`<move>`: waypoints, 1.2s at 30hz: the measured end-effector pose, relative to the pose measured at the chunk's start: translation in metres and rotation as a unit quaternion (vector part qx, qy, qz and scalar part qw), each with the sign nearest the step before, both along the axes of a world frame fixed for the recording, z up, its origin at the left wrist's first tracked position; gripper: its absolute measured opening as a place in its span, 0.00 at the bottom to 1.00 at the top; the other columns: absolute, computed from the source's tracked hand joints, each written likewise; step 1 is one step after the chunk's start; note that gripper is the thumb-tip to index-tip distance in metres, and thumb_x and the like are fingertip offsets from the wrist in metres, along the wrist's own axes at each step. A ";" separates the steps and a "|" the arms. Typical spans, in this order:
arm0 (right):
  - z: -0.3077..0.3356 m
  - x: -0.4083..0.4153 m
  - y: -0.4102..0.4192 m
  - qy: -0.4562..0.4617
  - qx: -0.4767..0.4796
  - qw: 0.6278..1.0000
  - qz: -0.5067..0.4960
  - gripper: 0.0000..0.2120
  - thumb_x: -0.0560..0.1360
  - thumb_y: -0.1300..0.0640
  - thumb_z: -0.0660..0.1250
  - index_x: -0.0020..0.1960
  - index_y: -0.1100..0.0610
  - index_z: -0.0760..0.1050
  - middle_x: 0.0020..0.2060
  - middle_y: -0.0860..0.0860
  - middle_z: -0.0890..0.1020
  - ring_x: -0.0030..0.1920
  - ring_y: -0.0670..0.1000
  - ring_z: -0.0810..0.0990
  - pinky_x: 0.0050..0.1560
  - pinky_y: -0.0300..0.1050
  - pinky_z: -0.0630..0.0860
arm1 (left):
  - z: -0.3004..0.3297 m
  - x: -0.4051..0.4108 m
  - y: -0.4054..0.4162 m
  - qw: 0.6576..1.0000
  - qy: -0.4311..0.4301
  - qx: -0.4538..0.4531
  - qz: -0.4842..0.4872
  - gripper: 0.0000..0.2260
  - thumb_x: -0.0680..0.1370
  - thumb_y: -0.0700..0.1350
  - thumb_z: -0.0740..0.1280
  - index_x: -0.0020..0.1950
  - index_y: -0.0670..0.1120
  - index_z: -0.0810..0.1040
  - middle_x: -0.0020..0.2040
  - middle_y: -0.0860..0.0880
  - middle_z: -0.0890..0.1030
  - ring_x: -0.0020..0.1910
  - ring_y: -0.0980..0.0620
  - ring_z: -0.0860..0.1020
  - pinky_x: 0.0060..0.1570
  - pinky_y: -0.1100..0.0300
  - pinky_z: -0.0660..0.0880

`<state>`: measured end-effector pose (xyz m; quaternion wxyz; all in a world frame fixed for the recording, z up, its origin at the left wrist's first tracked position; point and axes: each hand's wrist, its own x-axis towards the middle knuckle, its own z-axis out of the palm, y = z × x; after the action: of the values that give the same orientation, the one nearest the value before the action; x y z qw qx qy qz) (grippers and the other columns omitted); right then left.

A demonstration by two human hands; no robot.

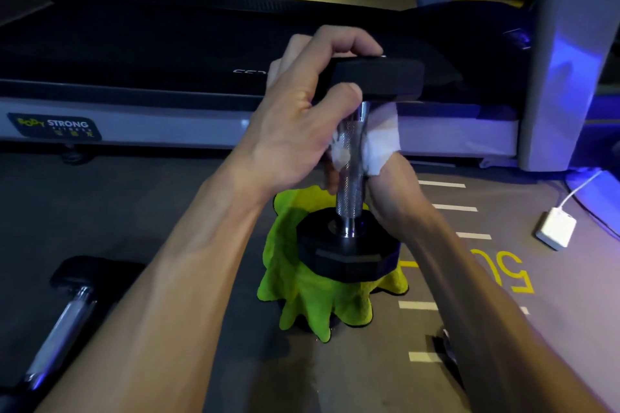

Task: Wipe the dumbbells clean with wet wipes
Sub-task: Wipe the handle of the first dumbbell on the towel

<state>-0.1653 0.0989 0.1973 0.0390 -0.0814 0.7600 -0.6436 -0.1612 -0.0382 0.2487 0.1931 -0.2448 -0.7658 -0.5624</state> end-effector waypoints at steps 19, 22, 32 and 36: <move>-0.007 0.052 0.027 0.151 0.399 0.904 0.008 0.17 0.87 0.51 0.51 0.60 0.58 0.75 0.49 0.59 0.81 0.46 0.64 0.80 0.48 0.59 0.76 | -0.002 0.000 -0.003 1.000 -0.010 0.005 0.014 0.14 0.74 0.51 0.61 0.56 0.66 0.76 0.55 0.60 0.72 0.64 0.44 0.73 0.69 0.41 0.71; 0.001 0.052 0.038 0.102 0.369 0.924 -0.024 0.15 0.87 0.52 0.55 0.50 0.55 0.78 0.47 0.52 0.81 0.48 0.56 0.78 0.47 0.50 0.70 | -0.001 0.001 0.001 1.000 -0.009 0.001 0.012 0.15 0.74 0.51 0.62 0.55 0.70 0.75 0.54 0.60 0.72 0.63 0.43 0.74 0.69 0.41 0.72; 0.009 0.029 0.030 0.154 0.299 0.929 -0.152 0.06 0.77 0.61 0.65 0.42 0.56 0.78 0.32 0.53 0.81 0.37 0.58 0.79 0.36 0.50 0.70 | 0.000 0.001 0.002 1.000 -0.002 -0.003 0.010 0.15 0.76 0.49 0.62 0.55 0.70 0.74 0.55 0.60 0.71 0.64 0.43 0.73 0.68 0.42 0.72; 0.005 0.052 0.024 0.144 0.059 0.971 -0.180 0.04 0.79 0.60 0.70 0.46 0.57 0.80 0.39 0.52 0.85 0.38 0.48 0.83 0.40 0.46 0.80 | -0.001 0.001 0.001 1.000 0.001 0.000 0.014 0.15 0.76 0.50 0.62 0.55 0.70 0.73 0.55 0.61 0.72 0.64 0.44 0.73 0.69 0.43 0.72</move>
<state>-0.1133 0.1224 0.2024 -0.1827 -0.0327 0.7967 -0.5752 -0.1601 -0.0368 0.2479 0.2019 -0.2342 -0.7689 -0.5597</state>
